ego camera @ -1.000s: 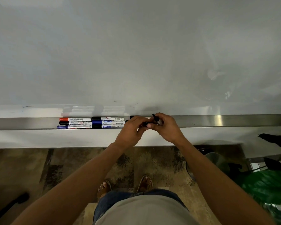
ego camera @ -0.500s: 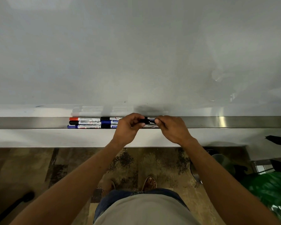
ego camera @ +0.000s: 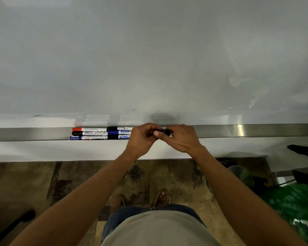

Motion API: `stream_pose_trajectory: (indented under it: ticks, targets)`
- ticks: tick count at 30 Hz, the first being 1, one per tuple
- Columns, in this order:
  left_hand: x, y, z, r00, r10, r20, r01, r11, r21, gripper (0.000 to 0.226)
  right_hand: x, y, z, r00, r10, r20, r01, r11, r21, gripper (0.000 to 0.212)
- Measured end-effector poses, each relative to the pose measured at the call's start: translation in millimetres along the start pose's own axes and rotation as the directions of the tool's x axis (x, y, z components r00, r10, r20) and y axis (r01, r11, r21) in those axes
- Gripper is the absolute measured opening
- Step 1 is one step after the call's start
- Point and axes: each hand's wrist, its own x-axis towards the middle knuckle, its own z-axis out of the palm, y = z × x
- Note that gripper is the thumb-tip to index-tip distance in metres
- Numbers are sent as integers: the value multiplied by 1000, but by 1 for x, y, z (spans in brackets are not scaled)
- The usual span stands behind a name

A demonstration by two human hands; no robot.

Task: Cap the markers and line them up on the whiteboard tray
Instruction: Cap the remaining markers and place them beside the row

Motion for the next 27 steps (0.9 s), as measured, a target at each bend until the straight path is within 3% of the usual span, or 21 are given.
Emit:
stream_pose_trajectory:
  ticks: [8, 14, 17, 22, 27]
  targets:
    - [-10, -9, 18, 998, 44, -35, -46, 997, -56, 33, -3, 1, 5, 990, 103, -92, -99, 994, 53, 41]
    - [-10, -10, 24, 997, 79, -10, -78, 994, 79, 25, -13, 15, 17, 990, 52, -128, -51, 999, 13, 61]
    - [-12, -13, 21, 986, 163, 14, -162, 959, 231, 24, -15, 29, 18, 998, -25, -62, 30, 996, 84, 54]
    - [-8, -36, 6, 941, 335, 48, -291, 727, 622, 27, -17, 63, 18, 992, -95, -83, 105, 985, 139, 39]
    - [3, -53, 2, 927, 278, 250, -362, 504, 784, 52, -18, 94, 18, 974, -147, -170, 175, 971, 161, 27]
